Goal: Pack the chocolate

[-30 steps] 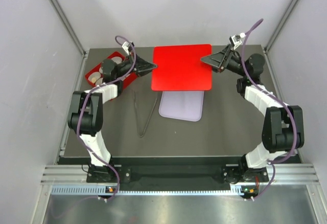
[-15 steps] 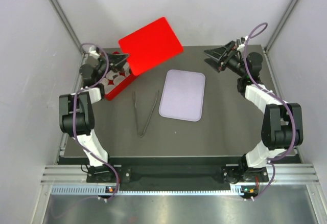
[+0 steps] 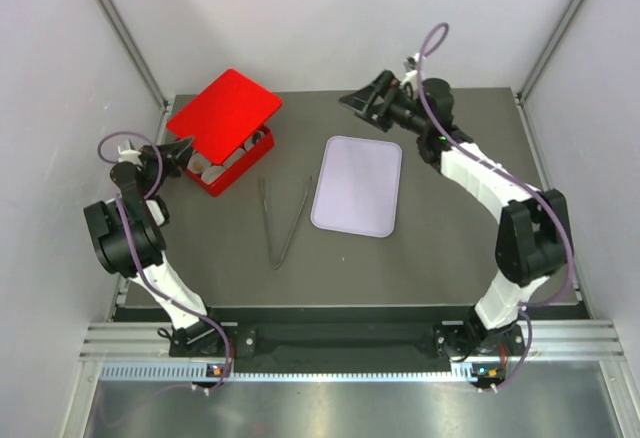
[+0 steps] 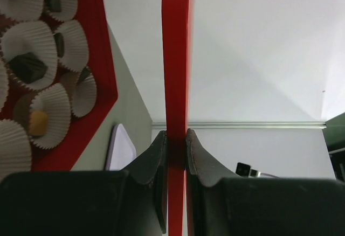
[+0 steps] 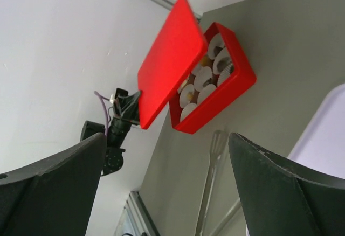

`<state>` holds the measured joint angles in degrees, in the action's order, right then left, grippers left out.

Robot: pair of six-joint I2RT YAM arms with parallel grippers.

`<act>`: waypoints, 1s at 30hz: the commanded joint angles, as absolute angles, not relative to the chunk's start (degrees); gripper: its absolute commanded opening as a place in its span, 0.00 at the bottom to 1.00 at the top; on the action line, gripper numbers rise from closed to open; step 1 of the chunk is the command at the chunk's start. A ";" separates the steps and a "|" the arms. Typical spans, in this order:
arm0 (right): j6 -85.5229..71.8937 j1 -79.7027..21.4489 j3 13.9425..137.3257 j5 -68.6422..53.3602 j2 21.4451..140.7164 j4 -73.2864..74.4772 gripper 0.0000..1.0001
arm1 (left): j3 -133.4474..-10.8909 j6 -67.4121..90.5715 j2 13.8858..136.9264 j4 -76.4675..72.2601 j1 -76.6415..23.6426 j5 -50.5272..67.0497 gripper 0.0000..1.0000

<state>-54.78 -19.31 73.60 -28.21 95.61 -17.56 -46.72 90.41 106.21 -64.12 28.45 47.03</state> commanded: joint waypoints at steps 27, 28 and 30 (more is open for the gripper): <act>-46.85 -38.50 116.36 -7.74 135.26 -6.06 0.64 | -49.74 69.00 109.07 -47.03 33.22 45.00 0.00; -46.85 -38.50 116.37 -7.65 135.44 -6.06 0.63 | -50.09 68.47 109.16 -45.54 33.22 45.09 0.00; -46.85 -38.76 116.10 -7.56 135.62 -6.15 0.63 | -50.89 66.37 109.34 -43.95 33.22 45.00 0.00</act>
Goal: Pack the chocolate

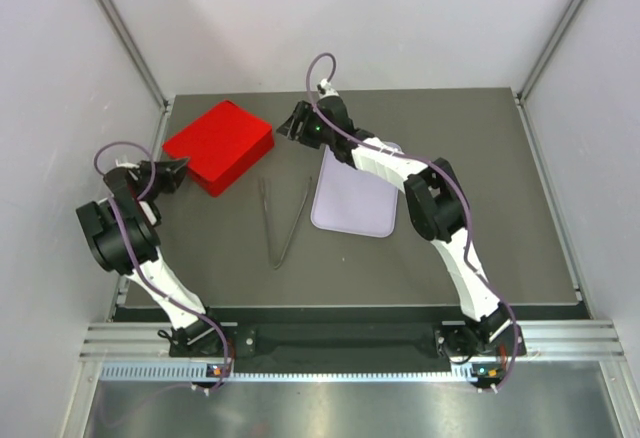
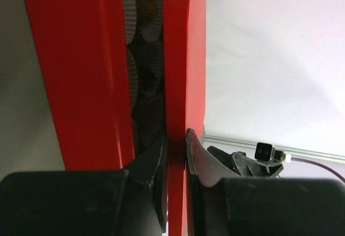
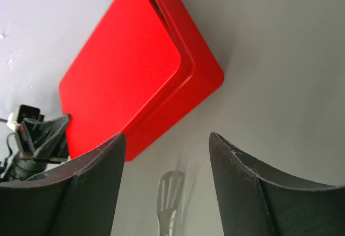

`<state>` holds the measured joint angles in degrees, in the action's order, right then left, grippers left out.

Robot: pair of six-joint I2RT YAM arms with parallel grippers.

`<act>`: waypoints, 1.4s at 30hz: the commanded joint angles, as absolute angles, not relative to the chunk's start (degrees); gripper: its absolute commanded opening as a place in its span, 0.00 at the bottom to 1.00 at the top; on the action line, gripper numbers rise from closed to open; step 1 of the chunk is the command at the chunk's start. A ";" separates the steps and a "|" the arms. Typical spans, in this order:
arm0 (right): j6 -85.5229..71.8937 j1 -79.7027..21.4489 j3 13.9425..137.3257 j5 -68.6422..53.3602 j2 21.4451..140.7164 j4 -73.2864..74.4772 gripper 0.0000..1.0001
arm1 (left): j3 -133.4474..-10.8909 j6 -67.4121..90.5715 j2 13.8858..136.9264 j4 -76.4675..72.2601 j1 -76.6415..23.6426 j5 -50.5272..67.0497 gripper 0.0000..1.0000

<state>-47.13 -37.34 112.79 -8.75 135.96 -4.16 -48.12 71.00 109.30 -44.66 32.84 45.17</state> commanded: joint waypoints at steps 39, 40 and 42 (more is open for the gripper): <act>-46.32 -38.76 116.37 -9.75 137.28 -9.67 0.55 | -55.46 51.86 108.37 -37.26 33.31 47.90 0.00; -46.32 -38.76 116.45 -9.67 137.20 -9.67 0.55 | -55.72 51.86 108.46 -37.35 33.22 48.16 0.00; -46.23 -38.76 116.37 -9.93 137.02 -9.67 0.55 | -56.25 51.51 108.89 -37.00 33.22 48.08 0.00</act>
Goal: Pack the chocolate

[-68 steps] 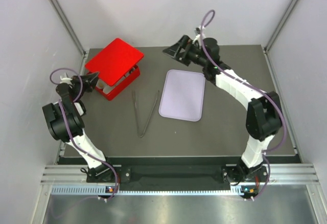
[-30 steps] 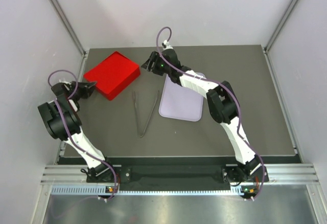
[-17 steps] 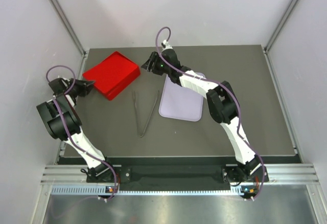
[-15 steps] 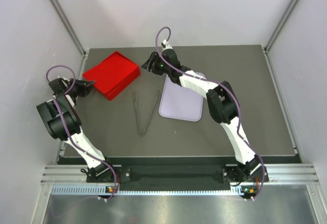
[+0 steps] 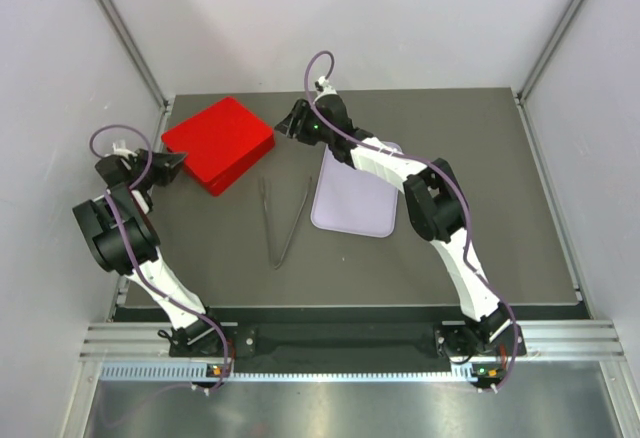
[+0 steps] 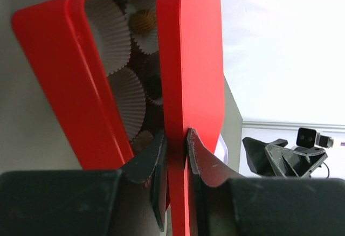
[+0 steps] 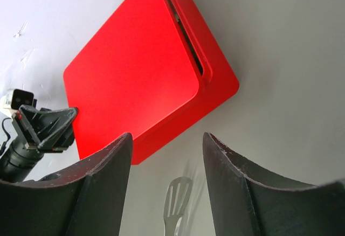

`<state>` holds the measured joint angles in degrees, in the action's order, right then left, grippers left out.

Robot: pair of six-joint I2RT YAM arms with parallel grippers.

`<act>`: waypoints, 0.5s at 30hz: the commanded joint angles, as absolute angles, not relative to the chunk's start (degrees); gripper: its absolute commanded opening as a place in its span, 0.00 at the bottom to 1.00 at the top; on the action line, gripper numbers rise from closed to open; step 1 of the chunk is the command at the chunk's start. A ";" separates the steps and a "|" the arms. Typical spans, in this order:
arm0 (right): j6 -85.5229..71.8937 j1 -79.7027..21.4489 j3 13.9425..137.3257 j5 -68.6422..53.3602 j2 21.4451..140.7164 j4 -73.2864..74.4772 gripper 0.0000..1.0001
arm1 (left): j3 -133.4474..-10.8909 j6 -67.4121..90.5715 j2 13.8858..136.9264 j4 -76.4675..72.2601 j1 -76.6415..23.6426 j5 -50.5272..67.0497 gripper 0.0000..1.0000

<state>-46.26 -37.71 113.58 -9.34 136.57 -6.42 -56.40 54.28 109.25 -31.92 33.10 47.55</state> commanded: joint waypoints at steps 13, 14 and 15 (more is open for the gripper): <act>-47.90 -38.85 119.97 -10.11 140.09 -10.11 0.54 | -57.75 54.31 110.74 -36.03 33.31 41.84 0.00; -48.16 -38.93 120.75 -10.11 140.88 -10.19 0.53 | -57.74 54.58 111.26 -36.21 33.31 41.92 0.00; -48.69 -39.02 121.11 -9.93 141.24 -10.20 0.53 | -57.48 54.67 111.53 -36.21 33.40 41.92 0.00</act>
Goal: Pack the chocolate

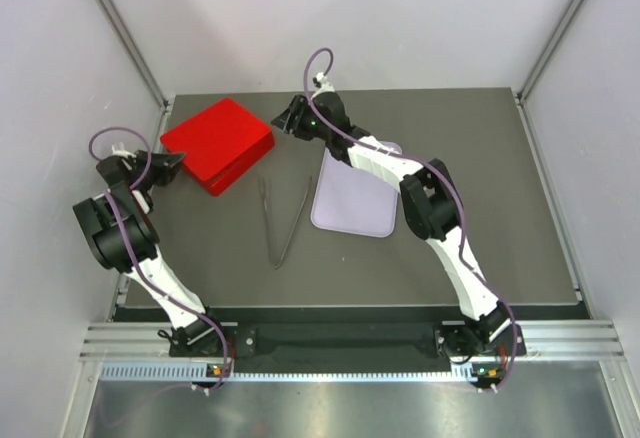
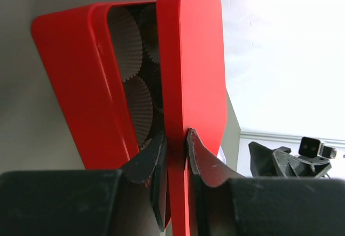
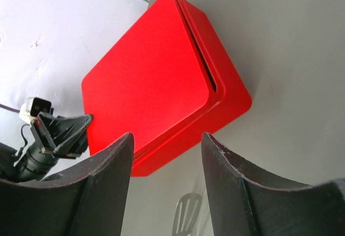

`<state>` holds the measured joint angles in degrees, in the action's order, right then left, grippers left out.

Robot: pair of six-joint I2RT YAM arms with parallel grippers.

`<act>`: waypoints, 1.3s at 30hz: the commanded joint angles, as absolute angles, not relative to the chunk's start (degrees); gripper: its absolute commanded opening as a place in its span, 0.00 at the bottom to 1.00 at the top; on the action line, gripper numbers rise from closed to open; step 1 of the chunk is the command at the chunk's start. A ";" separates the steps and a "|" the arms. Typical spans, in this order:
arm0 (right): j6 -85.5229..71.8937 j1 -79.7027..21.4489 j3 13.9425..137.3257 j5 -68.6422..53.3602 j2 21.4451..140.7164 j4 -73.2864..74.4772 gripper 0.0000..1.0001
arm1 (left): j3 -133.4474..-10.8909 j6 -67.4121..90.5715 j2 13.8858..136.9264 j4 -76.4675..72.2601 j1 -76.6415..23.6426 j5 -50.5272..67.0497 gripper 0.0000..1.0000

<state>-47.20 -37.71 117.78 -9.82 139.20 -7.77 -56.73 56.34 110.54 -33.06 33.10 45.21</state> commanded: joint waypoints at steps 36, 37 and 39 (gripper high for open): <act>-56.16 -39.81 127.71 -7.38 149.94 -13.98 0.40 | -61.43 42.89 108.81 -13.89 32.52 35.69 0.29; -55.99 -39.73 127.71 -7.38 149.85 -13.97 0.40 | -61.61 42.37 108.63 -12.41 32.35 35.16 0.29; -55.81 -39.73 127.71 -7.38 149.76 -13.71 0.40 | -61.79 41.84 108.20 -11.08 32.34 34.54 0.31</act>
<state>-55.81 -38.63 124.64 -8.19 148.79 -11.18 -61.21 47.92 109.75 -18.55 32.14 40.82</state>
